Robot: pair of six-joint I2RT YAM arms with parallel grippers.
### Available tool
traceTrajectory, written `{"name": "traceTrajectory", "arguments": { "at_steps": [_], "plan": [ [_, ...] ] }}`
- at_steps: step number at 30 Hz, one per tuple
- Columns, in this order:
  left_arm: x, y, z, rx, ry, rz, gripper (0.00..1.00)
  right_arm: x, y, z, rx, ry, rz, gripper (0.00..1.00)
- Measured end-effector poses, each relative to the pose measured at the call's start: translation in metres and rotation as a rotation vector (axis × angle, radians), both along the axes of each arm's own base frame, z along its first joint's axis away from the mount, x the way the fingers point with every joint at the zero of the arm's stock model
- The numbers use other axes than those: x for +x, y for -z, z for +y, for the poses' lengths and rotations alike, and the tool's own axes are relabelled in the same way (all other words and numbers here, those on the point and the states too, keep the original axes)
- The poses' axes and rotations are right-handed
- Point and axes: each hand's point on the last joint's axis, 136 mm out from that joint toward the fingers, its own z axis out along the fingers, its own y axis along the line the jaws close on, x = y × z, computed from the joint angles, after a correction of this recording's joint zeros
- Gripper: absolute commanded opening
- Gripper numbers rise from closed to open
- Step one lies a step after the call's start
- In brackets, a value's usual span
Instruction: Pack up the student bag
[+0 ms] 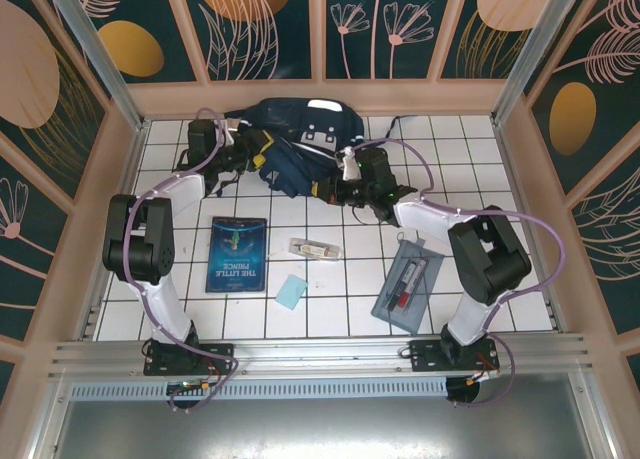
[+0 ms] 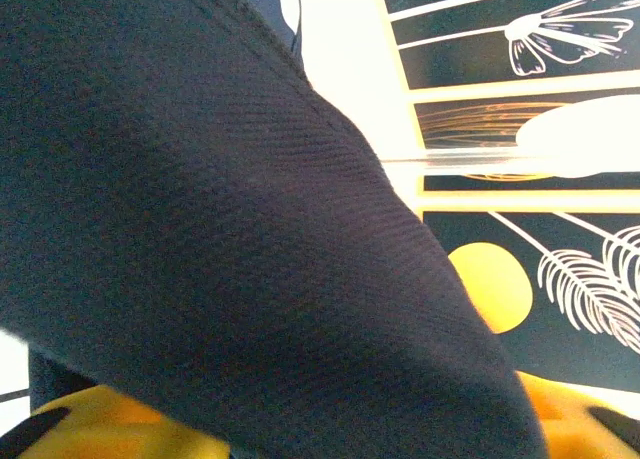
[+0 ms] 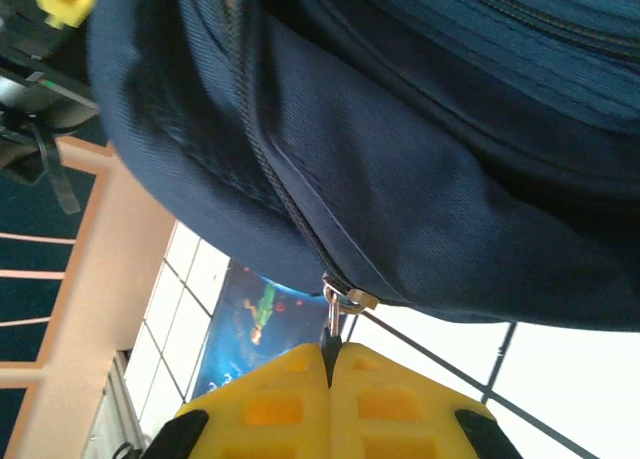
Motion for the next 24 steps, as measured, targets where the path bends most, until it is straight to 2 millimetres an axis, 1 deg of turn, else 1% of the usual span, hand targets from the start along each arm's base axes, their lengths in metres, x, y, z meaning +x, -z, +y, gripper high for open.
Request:
{"name": "traceTrajectory", "arguments": {
  "at_steps": [3,5,7,9,11,13,14,16,18,20,22,24],
  "plan": [
    [-0.007,-0.003,0.002,0.005,-0.002,-0.006,0.13,-0.002,-0.006,0.003,0.013,-0.016,-0.002,0.00],
    [-0.014,-0.002,0.005,0.013,-0.011,-0.006,0.00,-0.006,-0.011,0.003,0.018,-0.027,0.000,0.00],
    [-0.022,-0.001,0.006,0.018,-0.018,-0.002,0.00,-0.012,-0.021,0.002,0.027,-0.035,-0.008,0.00],
    [-0.030,-0.003,0.005,0.019,-0.019,-0.008,0.00,-0.018,-0.036,-0.001,0.038,-0.036,-0.026,0.00],
    [-0.041,-0.009,0.001,0.014,-0.015,-0.019,0.00,-0.027,-0.052,-0.005,0.050,-0.042,-0.045,0.00],
    [-0.053,-0.015,-0.003,0.009,-0.003,-0.028,0.00,-0.038,-0.065,-0.004,0.068,-0.063,-0.063,0.00],
    [-0.058,-0.016,-0.005,0.008,0.003,-0.031,0.00,-0.044,-0.071,-0.002,0.079,-0.080,-0.070,0.00],
    [-0.064,-0.017,-0.009,0.011,0.015,-0.033,0.00,-0.053,-0.075,0.002,0.089,-0.106,-0.077,0.00],
    [-0.065,-0.012,-0.010,0.022,0.022,-0.026,0.00,-0.057,-0.070,0.004,0.083,-0.118,-0.069,0.00],
    [-0.060,-0.001,-0.011,0.031,0.025,-0.005,0.00,-0.056,-0.058,0.004,0.065,-0.118,-0.053,0.00],
    [-0.049,0.015,-0.012,0.034,0.025,0.024,0.00,-0.051,-0.039,0.003,0.037,-0.101,-0.027,0.00],
    [-0.039,0.035,-0.013,0.035,0.021,0.062,0.00,-0.047,-0.013,-0.003,0.003,-0.075,0.010,0.00]
  ]
}}
